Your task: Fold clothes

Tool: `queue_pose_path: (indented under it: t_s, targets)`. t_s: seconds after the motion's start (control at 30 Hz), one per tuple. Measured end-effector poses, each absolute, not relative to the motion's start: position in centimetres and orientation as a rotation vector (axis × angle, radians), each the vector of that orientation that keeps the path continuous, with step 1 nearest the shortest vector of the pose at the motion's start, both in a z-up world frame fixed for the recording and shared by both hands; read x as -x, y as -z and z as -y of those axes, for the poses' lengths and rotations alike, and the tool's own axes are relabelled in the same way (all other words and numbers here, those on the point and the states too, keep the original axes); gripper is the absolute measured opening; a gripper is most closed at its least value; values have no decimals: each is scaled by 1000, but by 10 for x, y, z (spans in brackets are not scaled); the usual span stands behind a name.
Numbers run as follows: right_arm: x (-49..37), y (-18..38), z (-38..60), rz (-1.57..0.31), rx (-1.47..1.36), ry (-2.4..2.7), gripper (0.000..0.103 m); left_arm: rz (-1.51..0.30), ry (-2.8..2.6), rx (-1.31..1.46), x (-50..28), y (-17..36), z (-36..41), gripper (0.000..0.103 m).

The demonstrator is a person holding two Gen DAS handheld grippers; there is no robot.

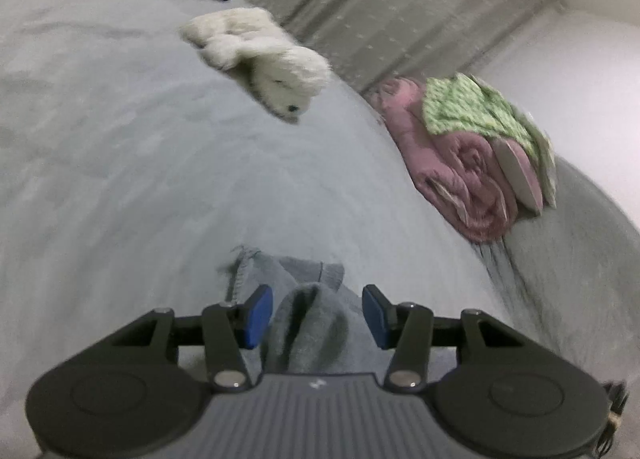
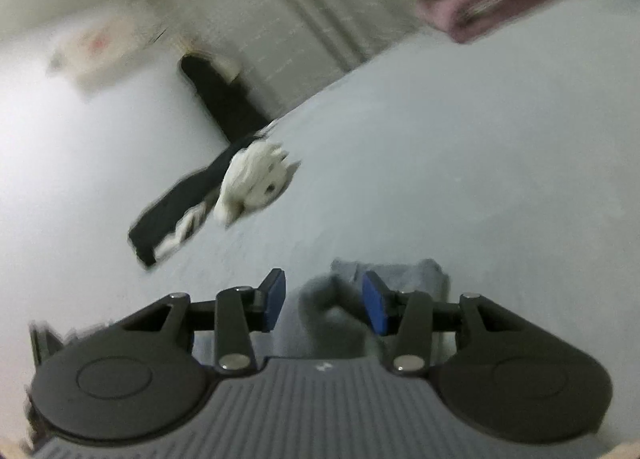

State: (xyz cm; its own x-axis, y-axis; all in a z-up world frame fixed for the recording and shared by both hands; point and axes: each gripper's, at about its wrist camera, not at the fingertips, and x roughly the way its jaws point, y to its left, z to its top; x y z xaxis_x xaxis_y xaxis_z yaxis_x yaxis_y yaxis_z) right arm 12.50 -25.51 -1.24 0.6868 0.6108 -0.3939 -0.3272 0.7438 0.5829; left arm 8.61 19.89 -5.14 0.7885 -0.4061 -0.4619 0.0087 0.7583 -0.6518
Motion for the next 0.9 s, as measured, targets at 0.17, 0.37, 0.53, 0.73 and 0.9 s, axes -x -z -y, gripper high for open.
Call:
queue_pose_path:
  t_s: [0.17,0.37,0.53,0.73,0.9]
  targets:
    - [-120,22,237,-579,-357,-565,58,-630,296,568,-87,52,-188,50]
    - [-127,33,228,-574,-247,-569,56,-644,274,582,-96,60,-185,15]
    - [-132,31,229,-566,-272,-524,16,-600,266,624,-97,56,-184,8]
    - [-143,23,228,-514,-306,-468,15,-551,191,615,-113,53,-181,8]
    - [-164,46,224,-576,-277,-393,15,-592,99,550,-131,73,-172,8]
